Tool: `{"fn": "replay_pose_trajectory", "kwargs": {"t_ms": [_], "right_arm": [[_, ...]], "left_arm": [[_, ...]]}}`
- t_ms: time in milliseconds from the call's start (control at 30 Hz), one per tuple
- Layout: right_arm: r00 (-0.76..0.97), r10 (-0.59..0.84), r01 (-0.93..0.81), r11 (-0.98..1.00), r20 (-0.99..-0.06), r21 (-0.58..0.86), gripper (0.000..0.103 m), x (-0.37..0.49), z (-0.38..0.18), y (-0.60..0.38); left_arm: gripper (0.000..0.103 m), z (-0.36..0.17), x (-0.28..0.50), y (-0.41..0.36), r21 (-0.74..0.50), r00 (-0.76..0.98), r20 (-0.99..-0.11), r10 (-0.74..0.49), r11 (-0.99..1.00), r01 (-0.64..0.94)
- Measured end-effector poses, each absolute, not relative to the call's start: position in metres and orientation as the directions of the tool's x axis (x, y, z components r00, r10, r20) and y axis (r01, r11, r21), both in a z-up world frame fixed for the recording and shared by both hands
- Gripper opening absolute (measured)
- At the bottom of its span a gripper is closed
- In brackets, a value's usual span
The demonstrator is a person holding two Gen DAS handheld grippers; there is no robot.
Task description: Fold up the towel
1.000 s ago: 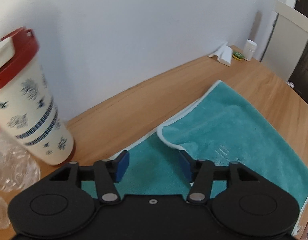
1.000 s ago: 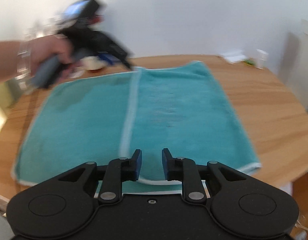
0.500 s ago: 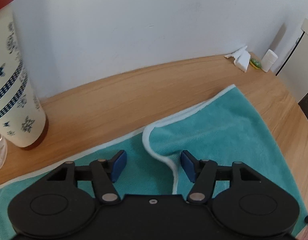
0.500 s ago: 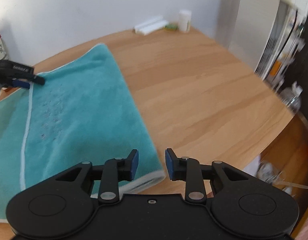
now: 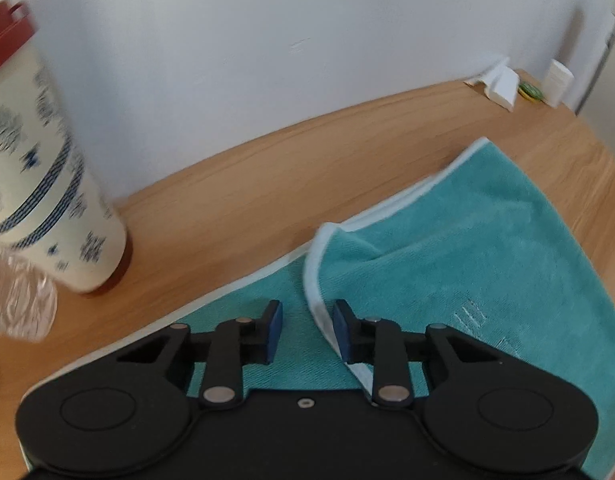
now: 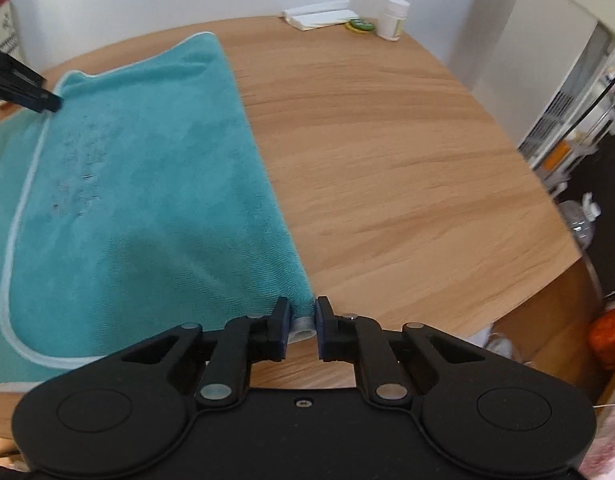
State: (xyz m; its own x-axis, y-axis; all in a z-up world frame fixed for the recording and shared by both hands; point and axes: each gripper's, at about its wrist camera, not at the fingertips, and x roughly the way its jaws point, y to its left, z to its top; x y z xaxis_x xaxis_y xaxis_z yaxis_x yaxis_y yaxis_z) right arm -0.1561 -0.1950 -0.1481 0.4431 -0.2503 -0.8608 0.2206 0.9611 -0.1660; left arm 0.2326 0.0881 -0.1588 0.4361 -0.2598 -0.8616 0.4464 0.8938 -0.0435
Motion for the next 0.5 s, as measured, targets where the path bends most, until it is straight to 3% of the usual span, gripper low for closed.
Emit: {"fn": "replay_pose_trajectory", "kwargs": {"t_ms": [100, 200, 300, 500], "right_arm": [[0.512, -0.186, 0.193, 0.976, -0.839, -0.098, 0.030, -0.158, -0.126, -0.189], [0.539, 0.036, 0.103, 0.989, -0.841, 0.108, 0.030, -0.157, -0.117, -0.173], [0.512, 0.226, -0.033, 0.969, -0.829, 0.244, 0.020, -0.151, -0.125, -0.143], [0.404, 0.279, -0.129, 0.960, -0.871, 0.248, 0.015, -0.151, -0.152, -0.109]], "left_arm": [[0.041, -0.141, 0.233, 0.090, -0.071, 0.483, -0.816, -0.317, 0.885, 0.461], [0.042, -0.135, 0.236, 0.084, -0.116, 0.481, -0.789, -0.382, 0.862, 0.494], [0.042, -0.147, 0.244, 0.064, -0.117, 0.434, -0.811, -0.392, 0.836, 0.537], [0.041, -0.174, 0.251, 0.051, -0.125, 0.360, -0.860, -0.363, 0.832, 0.541]]}}
